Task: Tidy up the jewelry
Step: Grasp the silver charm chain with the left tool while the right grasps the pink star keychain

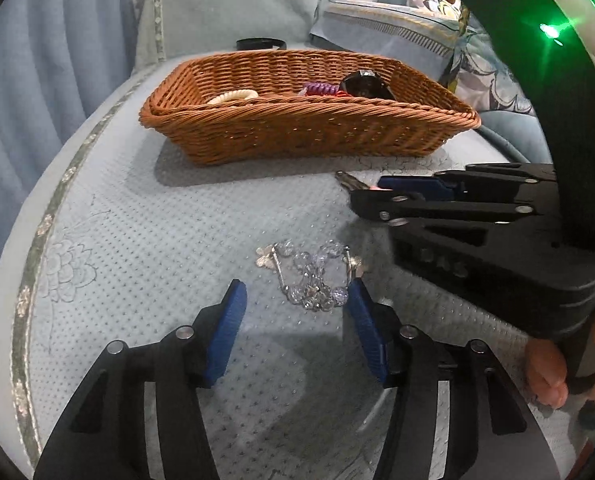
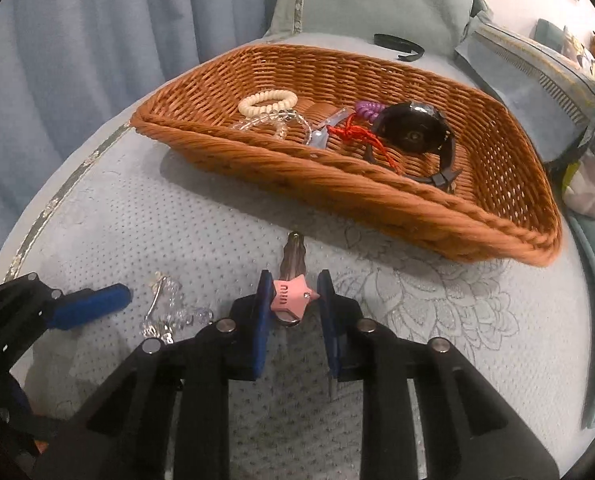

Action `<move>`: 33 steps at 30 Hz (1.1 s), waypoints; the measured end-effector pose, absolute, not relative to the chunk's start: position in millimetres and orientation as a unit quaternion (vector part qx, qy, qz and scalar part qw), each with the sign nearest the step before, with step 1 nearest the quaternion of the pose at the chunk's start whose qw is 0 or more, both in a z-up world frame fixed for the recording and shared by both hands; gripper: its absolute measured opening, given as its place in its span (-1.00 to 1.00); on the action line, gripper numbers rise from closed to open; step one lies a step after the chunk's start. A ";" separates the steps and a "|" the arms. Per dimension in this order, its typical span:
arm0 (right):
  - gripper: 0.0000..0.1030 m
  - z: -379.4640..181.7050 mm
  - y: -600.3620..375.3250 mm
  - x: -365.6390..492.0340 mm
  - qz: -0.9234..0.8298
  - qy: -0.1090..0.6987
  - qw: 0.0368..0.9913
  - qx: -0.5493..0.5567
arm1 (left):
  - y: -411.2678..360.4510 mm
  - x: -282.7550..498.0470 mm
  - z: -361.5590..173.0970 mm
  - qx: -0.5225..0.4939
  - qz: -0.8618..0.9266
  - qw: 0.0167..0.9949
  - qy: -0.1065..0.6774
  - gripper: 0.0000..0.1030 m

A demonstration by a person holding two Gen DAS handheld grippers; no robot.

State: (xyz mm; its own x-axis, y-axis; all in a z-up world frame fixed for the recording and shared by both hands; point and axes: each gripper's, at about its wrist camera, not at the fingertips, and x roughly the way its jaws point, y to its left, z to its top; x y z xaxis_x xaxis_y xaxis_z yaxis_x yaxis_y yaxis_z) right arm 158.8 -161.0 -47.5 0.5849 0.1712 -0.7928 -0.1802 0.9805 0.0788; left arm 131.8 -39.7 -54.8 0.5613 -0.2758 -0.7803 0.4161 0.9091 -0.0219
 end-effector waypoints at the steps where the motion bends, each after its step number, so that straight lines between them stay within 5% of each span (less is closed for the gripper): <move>1: -0.60 -47.4 -163.0 156.2 0.098 0.445 0.890 -0.003 | -39.1 131.7 -54.5 0.086 -0.197 0.879 0.425 -0.01; 10: -0.60 -46.7 -188.0 110.2 0.088 0.443 0.892 0.016 | -11.0 128.4 -50.3 0.090 -0.220 0.866 0.439 -0.02; 16: -0.60 -47.1 -197.8 83.0 0.085 0.435 0.896 0.032 | 9.4 143.1 -47.2 -0.030 -0.247 0.863 0.440 -0.02; 33: -0.60 -46.4 -193.0 81.1 0.095 0.430 0.898 0.020 | -20.2 117.2 -51.8 0.136 -0.207 0.866 0.434 -0.21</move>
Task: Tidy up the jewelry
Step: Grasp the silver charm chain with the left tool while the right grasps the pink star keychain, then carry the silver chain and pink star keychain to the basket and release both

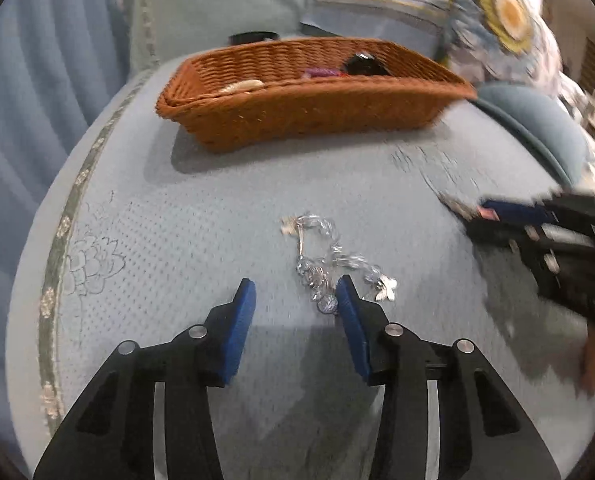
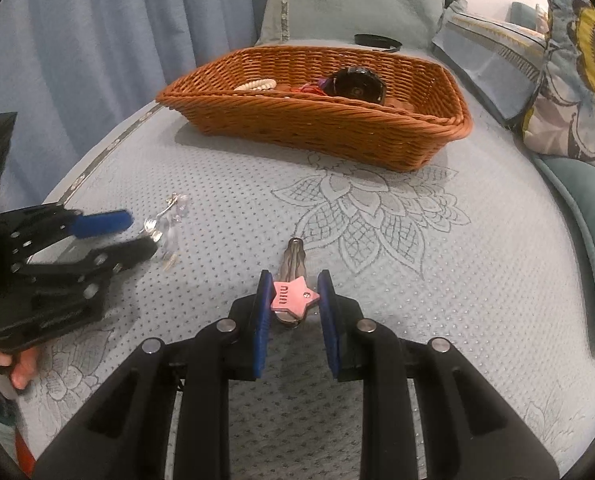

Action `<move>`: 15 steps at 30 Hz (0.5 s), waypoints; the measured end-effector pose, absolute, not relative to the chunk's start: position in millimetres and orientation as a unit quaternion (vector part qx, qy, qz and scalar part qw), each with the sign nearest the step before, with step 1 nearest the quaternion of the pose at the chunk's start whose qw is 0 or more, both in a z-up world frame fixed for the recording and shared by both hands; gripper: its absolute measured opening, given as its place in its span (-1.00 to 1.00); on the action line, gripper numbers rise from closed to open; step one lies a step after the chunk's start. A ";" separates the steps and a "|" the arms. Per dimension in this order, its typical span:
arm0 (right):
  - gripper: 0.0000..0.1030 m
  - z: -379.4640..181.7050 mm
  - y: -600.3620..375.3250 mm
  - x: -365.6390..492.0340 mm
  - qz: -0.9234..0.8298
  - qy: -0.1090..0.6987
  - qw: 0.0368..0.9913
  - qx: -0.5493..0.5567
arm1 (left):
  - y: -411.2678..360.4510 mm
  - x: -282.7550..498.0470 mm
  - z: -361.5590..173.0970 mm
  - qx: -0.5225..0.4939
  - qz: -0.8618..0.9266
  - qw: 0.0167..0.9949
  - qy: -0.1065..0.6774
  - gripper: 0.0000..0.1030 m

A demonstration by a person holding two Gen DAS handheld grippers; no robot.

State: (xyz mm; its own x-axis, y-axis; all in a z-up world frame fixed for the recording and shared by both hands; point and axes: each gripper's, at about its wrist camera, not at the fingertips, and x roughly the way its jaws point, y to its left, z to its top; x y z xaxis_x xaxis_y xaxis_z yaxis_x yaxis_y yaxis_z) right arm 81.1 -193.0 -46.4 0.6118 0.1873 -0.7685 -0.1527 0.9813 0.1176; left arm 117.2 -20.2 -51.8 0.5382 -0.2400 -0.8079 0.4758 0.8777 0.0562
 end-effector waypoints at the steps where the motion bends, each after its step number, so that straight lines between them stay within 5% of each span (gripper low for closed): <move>1: -0.60 -46.9 -193.0 81.7 0.094 0.431 0.897 0.020 | -18.9 117.0 -51.2 0.135 -0.209 0.864 0.437 -0.21; 6: -0.60 -47.1 -193.2 81.8 0.096 0.430 0.897 0.020 | -24.9 117.2 -56.9 0.134 -0.196 0.873 0.426 -0.23; 9: -0.61 -45.4 -192.4 79.0 0.099 0.422 0.901 0.017 | -30.5 112.8 -55.5 0.141 -0.209 0.872 0.419 -0.73; 15: -0.61 -41.0 -198.6 75.8 0.110 0.413 0.904 0.025 | -17.4 115.8 -48.5 0.091 -0.261 0.860 0.429 -0.87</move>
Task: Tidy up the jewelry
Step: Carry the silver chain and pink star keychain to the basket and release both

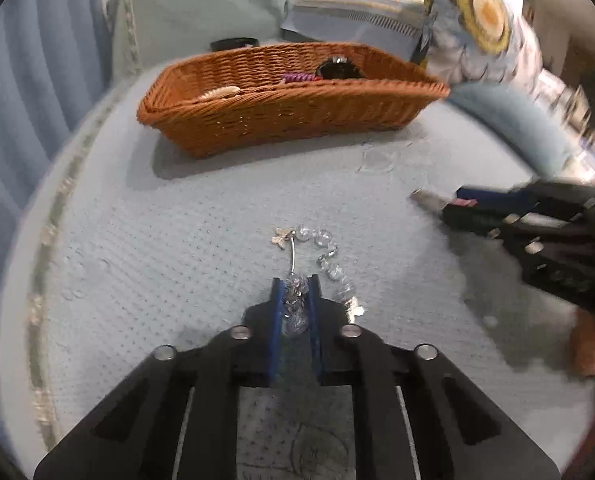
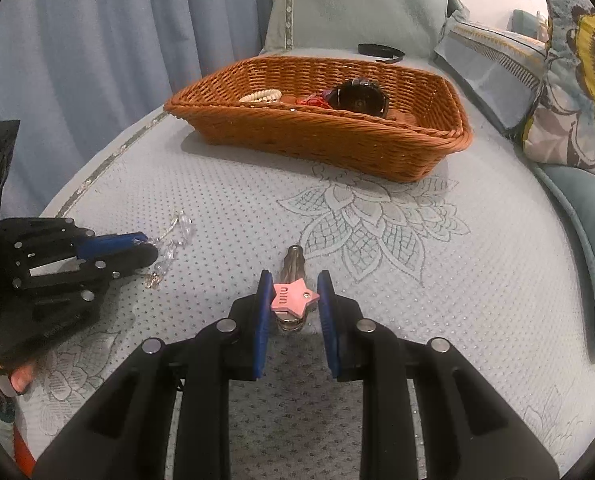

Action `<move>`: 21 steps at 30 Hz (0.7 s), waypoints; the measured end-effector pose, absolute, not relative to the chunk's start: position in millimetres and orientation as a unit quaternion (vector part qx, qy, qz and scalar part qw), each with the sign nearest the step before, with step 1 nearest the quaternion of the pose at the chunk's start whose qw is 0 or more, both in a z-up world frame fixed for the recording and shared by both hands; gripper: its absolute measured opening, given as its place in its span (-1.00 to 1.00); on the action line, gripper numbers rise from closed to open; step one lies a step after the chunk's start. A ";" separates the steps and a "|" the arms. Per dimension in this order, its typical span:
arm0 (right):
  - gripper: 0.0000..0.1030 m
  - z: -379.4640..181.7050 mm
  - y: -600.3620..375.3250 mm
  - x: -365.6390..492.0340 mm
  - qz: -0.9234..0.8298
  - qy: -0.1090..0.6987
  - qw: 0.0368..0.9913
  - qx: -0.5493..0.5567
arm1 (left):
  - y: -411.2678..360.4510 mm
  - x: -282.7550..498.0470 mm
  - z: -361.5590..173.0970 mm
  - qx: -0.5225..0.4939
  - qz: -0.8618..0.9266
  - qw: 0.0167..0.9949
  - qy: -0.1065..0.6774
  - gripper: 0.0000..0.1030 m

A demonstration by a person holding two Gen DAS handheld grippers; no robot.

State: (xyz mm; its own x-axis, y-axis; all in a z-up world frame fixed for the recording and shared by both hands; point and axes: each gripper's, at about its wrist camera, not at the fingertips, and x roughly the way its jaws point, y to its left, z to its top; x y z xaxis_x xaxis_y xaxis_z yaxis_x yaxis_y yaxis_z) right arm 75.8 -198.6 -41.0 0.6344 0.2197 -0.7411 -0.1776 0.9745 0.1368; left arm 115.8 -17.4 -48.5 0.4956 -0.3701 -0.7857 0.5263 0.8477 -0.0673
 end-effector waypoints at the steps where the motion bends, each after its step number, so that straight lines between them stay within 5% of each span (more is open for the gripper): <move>1: -0.61 -39.6 -198.6 75.2 0.112 0.410 0.905 0.026 | -13.0 116.6 -46.6 0.073 -0.272 0.858 0.430 -0.87; 21: -0.61 7.9 -200.4 58.8 0.120 0.338 0.933 0.024 | -3.4 87.4 34.4 -0.020 -0.340 0.885 0.316 -0.87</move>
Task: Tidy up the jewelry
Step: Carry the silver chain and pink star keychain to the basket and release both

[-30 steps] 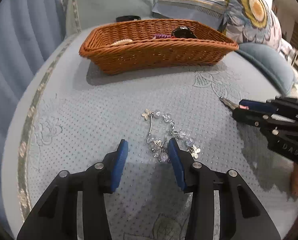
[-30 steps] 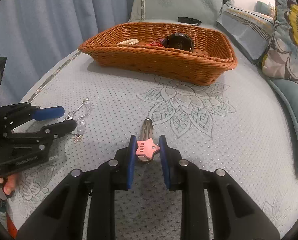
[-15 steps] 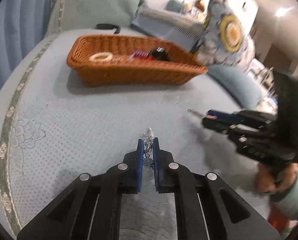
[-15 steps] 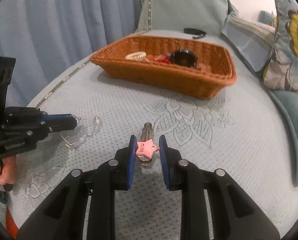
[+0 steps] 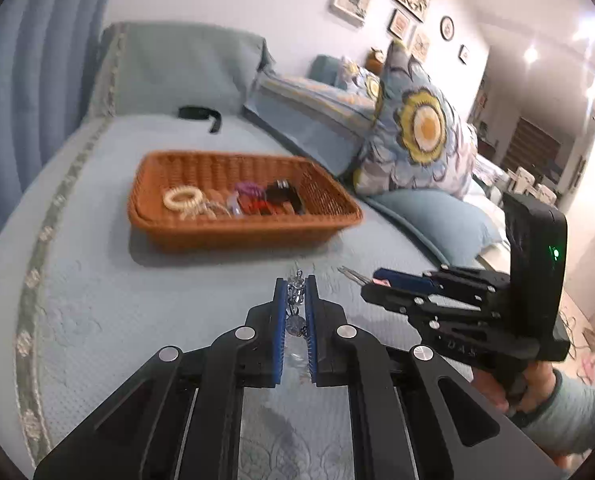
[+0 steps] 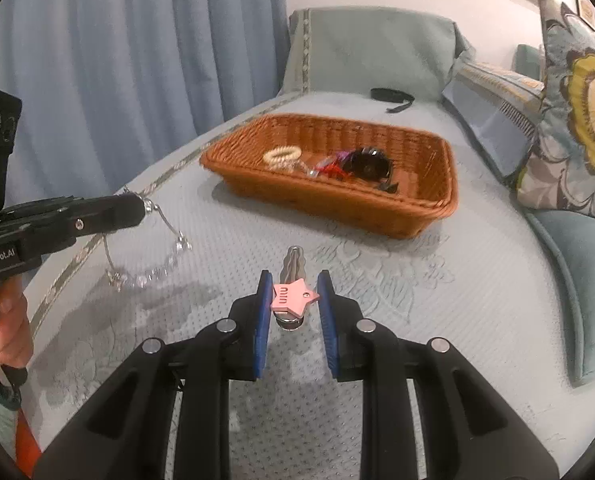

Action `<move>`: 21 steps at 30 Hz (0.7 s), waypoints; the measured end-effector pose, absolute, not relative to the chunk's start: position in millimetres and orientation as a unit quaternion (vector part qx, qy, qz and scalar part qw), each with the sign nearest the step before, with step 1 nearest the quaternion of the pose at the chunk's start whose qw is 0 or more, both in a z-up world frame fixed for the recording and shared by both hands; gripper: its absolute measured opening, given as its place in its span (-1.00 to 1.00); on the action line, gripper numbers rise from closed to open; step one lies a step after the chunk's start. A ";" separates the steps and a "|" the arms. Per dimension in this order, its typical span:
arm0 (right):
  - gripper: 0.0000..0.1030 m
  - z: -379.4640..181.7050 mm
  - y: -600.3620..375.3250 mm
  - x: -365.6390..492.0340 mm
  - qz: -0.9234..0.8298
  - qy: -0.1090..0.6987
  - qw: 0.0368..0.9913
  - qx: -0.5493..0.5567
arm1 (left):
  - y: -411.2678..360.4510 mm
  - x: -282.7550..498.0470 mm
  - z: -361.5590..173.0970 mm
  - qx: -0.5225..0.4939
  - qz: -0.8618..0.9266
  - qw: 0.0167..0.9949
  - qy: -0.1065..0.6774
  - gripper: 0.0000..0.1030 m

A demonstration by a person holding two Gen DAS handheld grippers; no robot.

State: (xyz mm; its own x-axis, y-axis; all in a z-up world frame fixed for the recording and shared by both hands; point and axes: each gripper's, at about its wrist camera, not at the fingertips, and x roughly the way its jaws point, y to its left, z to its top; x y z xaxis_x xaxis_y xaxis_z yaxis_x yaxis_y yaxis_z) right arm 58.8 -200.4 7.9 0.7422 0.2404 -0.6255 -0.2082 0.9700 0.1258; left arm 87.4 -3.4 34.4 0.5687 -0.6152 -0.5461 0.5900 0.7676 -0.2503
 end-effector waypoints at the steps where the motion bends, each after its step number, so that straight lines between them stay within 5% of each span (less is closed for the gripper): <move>1: -0.61 11.7 -202.2 60.4 0.116 0.334 0.935 0.025 | -2.8 88.0 36.7 -0.020 -0.336 0.889 0.312 -0.87; 12: -0.61 64.3 -227.1 122.7 0.075 0.299 0.951 0.035 | -17.0 132.8 84.9 -0.015 -0.287 0.927 0.242 -0.87; 21: -0.61 66.9 -247.2 205.1 0.064 0.305 0.949 0.055 | -41.5 226.9 80.3 -0.012 -0.266 0.929 0.257 -0.87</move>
State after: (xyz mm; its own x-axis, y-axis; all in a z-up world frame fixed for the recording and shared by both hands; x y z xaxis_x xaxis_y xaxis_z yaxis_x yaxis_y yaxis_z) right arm 205.1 -247.2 66.9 0.8055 0.1551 -0.5720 -0.0879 0.9857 0.1434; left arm 226.9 -41.5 80.3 0.7265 -0.4999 -0.4716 0.4874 0.8585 -0.1593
